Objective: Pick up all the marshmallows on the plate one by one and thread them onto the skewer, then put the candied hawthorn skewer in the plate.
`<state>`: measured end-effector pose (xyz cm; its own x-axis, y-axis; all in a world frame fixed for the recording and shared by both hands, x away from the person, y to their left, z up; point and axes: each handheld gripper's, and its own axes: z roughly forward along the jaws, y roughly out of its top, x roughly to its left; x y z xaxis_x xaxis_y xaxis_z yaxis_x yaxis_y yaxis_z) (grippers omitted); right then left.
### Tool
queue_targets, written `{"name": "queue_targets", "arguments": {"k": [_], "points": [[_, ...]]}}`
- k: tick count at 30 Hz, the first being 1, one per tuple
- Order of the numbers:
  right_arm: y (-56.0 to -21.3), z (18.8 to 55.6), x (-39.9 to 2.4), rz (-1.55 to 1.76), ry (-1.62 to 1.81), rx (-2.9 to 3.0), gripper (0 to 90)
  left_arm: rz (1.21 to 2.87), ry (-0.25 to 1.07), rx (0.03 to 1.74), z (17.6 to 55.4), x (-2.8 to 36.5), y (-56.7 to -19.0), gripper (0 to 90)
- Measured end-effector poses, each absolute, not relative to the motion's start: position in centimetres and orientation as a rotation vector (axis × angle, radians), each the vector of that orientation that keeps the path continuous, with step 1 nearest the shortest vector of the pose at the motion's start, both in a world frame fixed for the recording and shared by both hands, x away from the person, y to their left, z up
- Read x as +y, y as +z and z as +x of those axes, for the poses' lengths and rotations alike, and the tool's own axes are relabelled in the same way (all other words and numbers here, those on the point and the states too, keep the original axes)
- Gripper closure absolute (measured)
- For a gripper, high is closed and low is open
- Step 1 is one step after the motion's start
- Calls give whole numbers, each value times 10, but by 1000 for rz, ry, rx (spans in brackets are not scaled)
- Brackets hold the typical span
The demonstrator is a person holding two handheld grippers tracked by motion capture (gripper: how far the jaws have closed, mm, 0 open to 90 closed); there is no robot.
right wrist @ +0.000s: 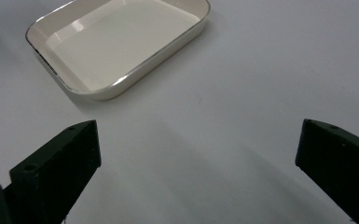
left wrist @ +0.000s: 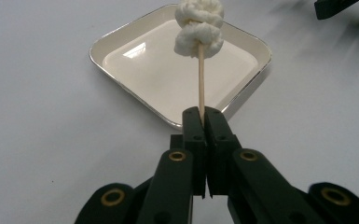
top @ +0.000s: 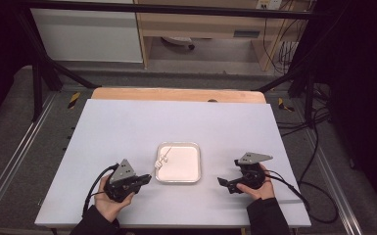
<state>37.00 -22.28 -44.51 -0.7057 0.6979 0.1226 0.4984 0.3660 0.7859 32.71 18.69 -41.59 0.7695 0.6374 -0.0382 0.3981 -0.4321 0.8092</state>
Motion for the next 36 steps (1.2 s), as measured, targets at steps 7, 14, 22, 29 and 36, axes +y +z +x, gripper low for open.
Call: {"name": "queue_targets", "arguments": {"k": [7, 14, 22, 29, 36], "points": [[-448, 365, -237, 1086, 1265, 2385, 8, 2089, 332, 781, 336, 178, -408, 883], [-450, 363, -244, 1084, 1252, 2383, 9, 2108, 330, 792, 344, 170, -401, 882], [-450, 361, -248, 1096, 1251, 2372, 10, 2118, 319, 820, 355, 161, -396, 882], [-451, 361, -250, 1088, 1248, 2376, 12, 2143, 313, 837, 366, 143, -395, 882], [-451, 360, -250, 1083, 1247, 2378, 12, 2177, 327, 874, 377, 126, -403, 882]]}}
